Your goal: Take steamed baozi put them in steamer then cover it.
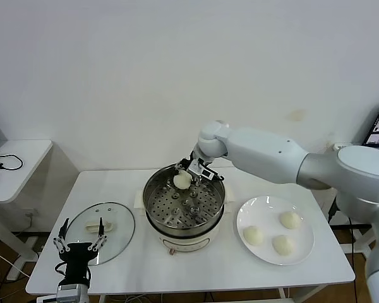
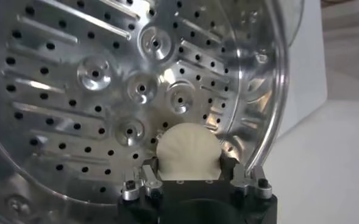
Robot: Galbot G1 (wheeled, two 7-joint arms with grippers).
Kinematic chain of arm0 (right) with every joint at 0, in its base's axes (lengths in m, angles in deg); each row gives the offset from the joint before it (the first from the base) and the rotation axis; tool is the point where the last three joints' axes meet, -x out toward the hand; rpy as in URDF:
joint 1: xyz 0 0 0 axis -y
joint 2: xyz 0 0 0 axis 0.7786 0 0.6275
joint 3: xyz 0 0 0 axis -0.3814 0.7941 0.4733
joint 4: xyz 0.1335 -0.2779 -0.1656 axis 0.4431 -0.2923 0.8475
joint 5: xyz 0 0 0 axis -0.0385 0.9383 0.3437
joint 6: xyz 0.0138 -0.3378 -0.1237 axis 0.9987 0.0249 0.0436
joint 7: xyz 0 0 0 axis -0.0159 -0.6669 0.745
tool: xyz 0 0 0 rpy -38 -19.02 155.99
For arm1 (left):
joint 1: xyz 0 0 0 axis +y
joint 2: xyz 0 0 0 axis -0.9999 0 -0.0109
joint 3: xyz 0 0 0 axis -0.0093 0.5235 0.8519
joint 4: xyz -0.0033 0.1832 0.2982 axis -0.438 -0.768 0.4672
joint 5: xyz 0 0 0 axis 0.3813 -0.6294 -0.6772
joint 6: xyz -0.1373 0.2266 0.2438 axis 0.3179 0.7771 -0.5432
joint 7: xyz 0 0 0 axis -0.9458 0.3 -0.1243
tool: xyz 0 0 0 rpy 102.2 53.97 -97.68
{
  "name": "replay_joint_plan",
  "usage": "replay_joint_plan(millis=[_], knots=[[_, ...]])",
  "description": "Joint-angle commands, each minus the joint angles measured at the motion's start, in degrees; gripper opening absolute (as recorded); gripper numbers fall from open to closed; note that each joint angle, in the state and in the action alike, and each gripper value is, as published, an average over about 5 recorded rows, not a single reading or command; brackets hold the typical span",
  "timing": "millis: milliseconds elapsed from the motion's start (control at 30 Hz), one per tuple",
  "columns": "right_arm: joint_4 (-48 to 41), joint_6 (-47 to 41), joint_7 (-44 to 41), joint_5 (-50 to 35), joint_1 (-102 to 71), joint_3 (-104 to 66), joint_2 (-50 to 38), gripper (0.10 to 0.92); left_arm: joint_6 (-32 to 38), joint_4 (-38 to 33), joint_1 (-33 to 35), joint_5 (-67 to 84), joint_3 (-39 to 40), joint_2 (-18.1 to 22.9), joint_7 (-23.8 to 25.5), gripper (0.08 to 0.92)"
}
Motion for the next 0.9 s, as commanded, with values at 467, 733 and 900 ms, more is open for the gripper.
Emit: replay_joint_plan(millis=[467, 733, 900], knots=[[17.45, -17.49, -8.31, -26.6, 15.07, 5.07, -10.75, 0.823, -0.25, -0.92, 0.27, 0.46, -0.52, -0.1, -0.01, 0.823], [31.49, -32.92, -9.11, -32.98, 22.14, 6.69, -24.92, 0.823, -3.5, -3.48, 0.71, 3.2, -0.94, -1.18, 0.44, 0.823], [38.91, -39.69, -9.55, -31.13, 23.16, 8.51, -36.44, 0.823, -5.71, -5.07, 0.62, 3.57, -0.35, -1.81, 0.29, 0.823]])
